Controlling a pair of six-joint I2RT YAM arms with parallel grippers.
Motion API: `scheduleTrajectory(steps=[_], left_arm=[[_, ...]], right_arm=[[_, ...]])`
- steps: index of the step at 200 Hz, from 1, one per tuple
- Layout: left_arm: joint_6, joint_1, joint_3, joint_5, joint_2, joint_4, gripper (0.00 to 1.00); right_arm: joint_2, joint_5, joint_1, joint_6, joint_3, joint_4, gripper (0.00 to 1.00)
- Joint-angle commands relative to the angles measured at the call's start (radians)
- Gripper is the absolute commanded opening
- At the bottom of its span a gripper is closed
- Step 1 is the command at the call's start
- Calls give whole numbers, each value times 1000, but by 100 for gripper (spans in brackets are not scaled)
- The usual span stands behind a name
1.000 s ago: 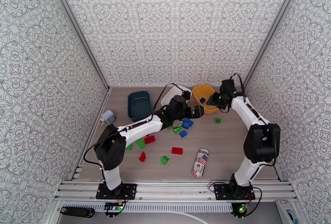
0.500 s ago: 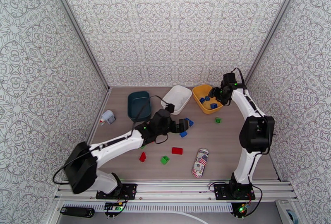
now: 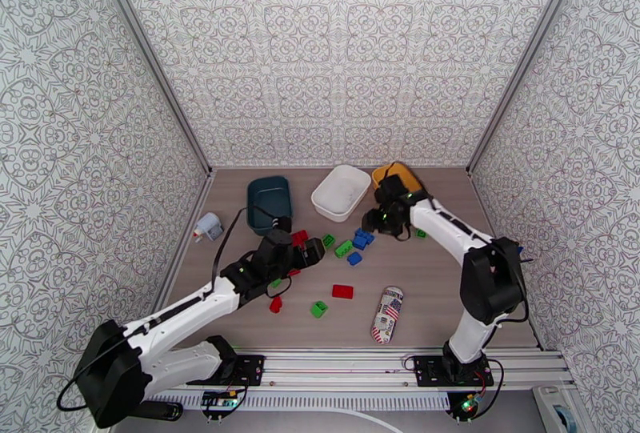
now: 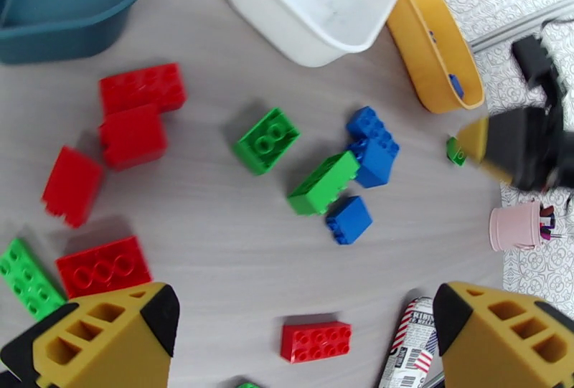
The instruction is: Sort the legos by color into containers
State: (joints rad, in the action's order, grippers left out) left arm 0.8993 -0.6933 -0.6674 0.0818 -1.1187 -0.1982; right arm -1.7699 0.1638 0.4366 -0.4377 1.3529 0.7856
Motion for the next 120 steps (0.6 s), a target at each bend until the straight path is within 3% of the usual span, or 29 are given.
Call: scheduleTrajectory(steps=[1, 45, 120], left_arm=[[46, 3, 39, 20, 28, -25, 99], [83, -4, 91, 22, 51, -10, 99], [93, -10, 109, 30, 76, -13, 99]], right_arm=[[27, -48, 64, -22, -68, -48, 61], [-26, -100, 155, -19, -123, -74, 63], [-166, -258, 249, 36, -54, -30, 67]])
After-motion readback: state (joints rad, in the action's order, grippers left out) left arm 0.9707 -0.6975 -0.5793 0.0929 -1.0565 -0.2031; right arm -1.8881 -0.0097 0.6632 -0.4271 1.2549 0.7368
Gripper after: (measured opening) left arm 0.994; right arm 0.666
